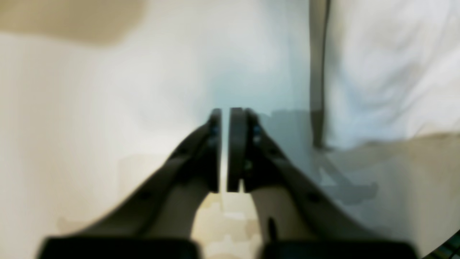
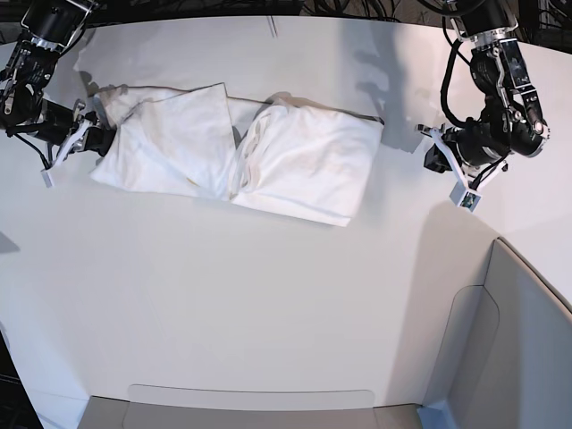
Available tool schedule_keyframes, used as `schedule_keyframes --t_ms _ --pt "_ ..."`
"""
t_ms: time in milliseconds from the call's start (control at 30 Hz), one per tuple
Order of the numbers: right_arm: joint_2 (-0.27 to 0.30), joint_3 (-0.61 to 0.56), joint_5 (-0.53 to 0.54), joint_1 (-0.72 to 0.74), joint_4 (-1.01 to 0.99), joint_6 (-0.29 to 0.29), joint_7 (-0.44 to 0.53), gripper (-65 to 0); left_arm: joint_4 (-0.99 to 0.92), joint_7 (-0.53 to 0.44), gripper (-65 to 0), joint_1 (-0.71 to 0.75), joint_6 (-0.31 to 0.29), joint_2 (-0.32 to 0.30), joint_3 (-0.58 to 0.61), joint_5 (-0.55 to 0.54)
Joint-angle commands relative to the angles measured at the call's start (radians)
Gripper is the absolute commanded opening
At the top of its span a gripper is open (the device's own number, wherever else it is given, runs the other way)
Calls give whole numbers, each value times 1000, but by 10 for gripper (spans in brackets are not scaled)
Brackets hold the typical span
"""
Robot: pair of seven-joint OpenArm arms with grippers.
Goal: Layout the t-shirt on the table in an organized manner, then fold the t-shirt properly
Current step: 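Release the left gripper and place both grippers at the bundle's ends, then push both folded halves together with both grippers into a stack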
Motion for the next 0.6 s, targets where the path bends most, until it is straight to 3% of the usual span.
schedule_keyframes --t_ms 0,133,267,400,567 --pt "6 1 31 13 75 11 14 -650 15 -16 -650 -8 -1 -23 0 -7" --pt "-39 -19 31 -26 285 11 14 -650 10 -16 -650 12 -1 -36 31 23" --pt "-51 -86 31 -60 424 11 14 -650 3 -16 -650 4 -1 -28 154 194" --pt "-120 -131 30 -90 526 11 14 -650 -3 -48 -650 4 -1 -3 313 395" --pt "-235 -172 -38 -96 609 11 14 -650 -3 -71 -650 12 -1 0 465 547"
